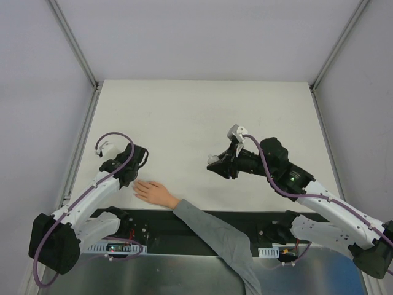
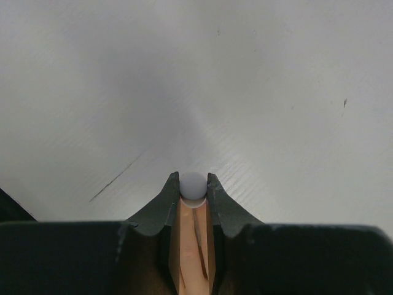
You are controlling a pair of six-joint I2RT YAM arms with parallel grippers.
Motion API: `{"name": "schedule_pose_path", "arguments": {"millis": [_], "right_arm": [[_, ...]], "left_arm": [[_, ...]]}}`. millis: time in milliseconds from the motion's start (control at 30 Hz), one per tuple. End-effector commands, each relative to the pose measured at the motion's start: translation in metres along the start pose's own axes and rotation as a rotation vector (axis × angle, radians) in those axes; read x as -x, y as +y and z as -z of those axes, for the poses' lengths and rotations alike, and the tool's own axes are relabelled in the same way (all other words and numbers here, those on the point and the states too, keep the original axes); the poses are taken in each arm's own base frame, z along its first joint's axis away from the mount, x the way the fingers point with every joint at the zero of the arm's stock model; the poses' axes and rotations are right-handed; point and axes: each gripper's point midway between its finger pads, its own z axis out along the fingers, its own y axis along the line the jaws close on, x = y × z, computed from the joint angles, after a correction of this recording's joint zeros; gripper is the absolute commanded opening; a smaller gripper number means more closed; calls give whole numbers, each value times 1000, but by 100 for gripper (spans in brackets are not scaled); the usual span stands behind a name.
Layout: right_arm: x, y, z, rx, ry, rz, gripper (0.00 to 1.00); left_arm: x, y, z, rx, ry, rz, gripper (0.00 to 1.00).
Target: Paint the nails
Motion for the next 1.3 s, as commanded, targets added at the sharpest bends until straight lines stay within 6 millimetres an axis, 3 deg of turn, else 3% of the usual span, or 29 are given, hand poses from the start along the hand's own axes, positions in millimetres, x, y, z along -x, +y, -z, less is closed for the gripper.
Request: {"name": "schedule_pose_path", "arguments": {"millis": [0,500,1267], "right_arm": [[8,1,-1,4,-35,31,0],[7,-1,-2,0,-35,36,0],[7,-1,-4,1,-33,33,0]], "left_arm": [[-1,-9,-8,-23,17,-36,0],[-9,-19,-20,-12,86,-68,0],[-16,-10,-19,10,122,-57,0]]}}
